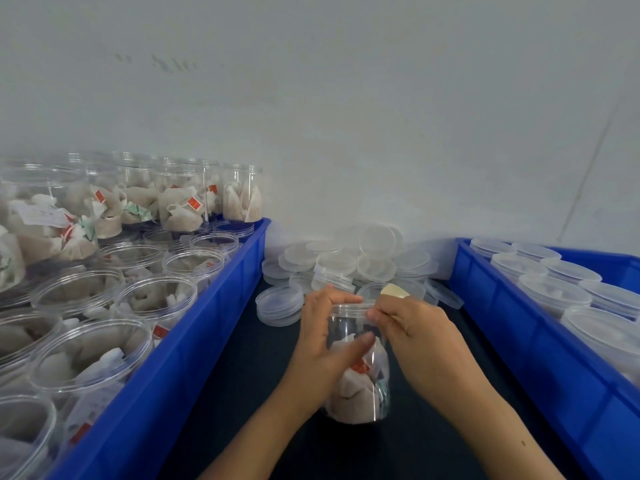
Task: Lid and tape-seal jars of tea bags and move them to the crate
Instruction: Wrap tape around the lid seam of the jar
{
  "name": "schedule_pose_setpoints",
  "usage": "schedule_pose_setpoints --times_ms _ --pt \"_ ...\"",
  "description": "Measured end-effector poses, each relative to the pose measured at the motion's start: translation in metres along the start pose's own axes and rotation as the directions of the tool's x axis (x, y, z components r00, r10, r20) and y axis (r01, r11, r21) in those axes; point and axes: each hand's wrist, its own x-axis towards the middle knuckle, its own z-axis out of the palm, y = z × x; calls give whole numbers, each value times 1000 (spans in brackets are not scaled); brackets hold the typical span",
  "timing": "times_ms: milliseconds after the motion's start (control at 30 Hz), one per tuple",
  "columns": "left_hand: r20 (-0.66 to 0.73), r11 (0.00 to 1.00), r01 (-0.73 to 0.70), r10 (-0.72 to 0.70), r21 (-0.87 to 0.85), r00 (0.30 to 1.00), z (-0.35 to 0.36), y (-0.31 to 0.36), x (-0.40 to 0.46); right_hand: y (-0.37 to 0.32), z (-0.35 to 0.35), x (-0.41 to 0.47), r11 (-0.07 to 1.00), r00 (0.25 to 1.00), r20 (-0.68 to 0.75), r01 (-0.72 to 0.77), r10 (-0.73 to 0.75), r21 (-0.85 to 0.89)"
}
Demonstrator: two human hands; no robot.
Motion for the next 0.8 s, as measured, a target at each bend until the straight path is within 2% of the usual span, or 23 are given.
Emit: schedule_pose_setpoints --times_ms 100,367,600,800 --pt "-26 996 25 -27 -89 999 -1 2 2 -2 1 0 999 1000 14 6 -5 -54" --pt "-59 993 37 -44 -112 997 2 1 5 -5 6 -1 998 999 -30 -31 29 -61" --pt "-68 997 14 -19 -77 997 3 0 6 -8 10 0 997 996 -65 -70 67 -33" --pt "-132 998 -51 47 -29 990 4 -2 10 -4 8 1 993 992 -60 -111 109 -38"
